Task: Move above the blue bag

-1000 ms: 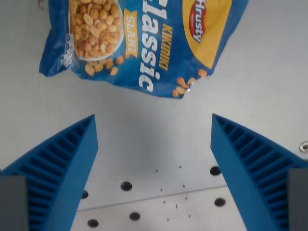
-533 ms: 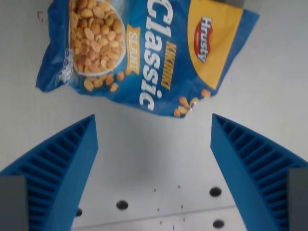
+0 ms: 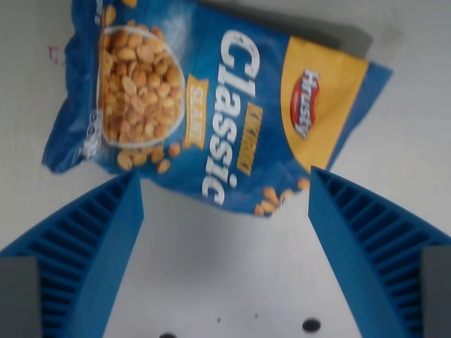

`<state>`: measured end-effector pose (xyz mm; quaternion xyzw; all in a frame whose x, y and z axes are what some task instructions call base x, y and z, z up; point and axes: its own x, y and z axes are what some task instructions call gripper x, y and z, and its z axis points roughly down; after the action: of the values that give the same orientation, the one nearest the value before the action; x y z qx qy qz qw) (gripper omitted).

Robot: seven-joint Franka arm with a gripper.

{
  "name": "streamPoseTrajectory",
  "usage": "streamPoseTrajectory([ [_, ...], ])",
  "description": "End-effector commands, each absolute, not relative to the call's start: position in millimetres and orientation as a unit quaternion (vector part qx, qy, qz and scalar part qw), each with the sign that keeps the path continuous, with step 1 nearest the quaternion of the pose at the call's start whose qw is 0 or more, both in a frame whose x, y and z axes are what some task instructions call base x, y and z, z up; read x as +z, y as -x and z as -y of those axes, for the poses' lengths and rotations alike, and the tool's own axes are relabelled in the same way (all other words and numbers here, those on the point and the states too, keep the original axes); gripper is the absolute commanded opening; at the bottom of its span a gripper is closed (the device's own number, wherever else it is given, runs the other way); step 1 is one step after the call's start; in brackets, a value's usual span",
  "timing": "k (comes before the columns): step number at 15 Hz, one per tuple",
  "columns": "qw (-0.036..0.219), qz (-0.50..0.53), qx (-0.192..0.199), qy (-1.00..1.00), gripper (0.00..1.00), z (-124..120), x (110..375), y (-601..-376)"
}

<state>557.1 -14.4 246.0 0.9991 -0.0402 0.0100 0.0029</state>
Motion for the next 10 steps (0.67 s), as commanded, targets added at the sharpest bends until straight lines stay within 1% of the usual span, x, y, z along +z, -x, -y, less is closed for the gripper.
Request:
streamPoseTrajectory([
  [1, 0.001, -0.003, 0.002, -1.000, 1.00, 19, 240, -568],
  [6, 0.000, -0.010, 0.007, -1.000, 1.00, 20, 224, -577],
  [10, 0.000, -0.012, 0.001, -1.000, 1.00, 21, 214, -584],
])
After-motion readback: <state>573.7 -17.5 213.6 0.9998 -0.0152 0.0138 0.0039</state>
